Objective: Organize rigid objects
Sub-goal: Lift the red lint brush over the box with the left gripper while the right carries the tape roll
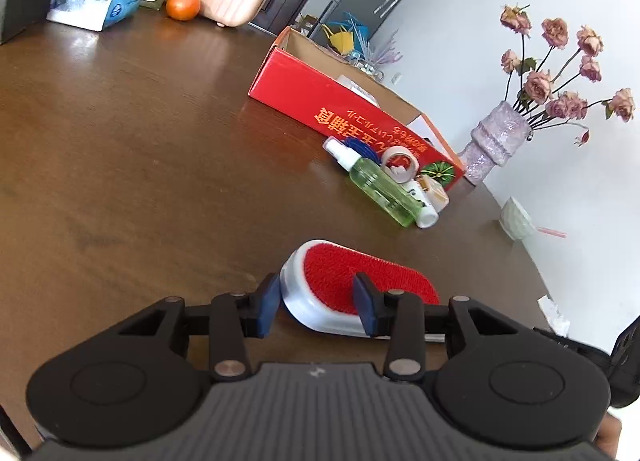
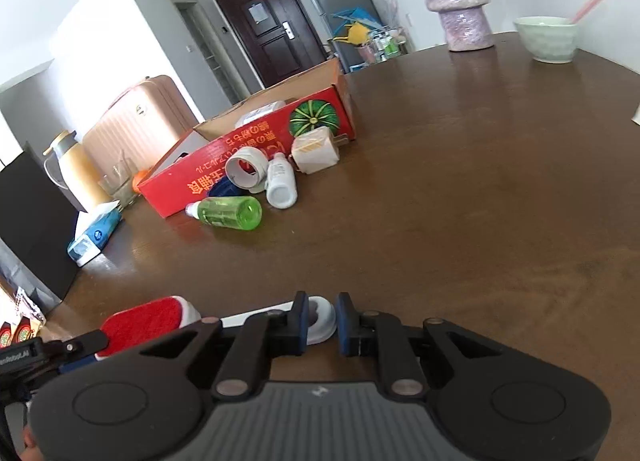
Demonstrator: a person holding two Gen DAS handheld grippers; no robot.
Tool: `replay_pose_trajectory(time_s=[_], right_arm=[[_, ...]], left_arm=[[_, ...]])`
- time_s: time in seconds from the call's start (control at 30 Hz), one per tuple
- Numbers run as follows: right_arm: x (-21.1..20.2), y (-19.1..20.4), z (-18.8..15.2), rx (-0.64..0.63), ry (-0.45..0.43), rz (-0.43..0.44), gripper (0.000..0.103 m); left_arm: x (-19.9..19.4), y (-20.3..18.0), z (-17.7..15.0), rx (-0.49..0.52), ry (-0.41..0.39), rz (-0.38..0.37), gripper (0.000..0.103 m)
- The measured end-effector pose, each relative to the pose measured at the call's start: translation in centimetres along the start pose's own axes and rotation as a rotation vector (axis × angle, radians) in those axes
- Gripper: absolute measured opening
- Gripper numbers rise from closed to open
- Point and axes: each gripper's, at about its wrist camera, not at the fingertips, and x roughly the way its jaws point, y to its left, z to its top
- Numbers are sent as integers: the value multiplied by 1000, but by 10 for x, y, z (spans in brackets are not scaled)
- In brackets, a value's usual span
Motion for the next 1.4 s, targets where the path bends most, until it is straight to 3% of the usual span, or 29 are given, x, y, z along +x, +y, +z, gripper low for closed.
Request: replay_pose_trajectory(time_s=[0.2, 0.43, 0.77, 1.17, 1.4], right_arm=[[-44, 2, -11, 21, -94, 34, 15], [-93, 32, 2, -43, -259, 41, 15], [-86, 64, 46, -72, -325, 67, 15], [-13, 79, 162, -76, -378, 42, 16], [82, 59, 232, -33, -270, 57, 17]], left_arm=[[-38, -19, -10, 51, -91, -42, 39], [-78, -34, -3, 101, -198, -125, 39], [-86, -37, 40, 123, -277, -148, 39], [-3, -57, 165, 184, -281, -183, 39], [91, -48, 240, 172, -213, -158, 39]])
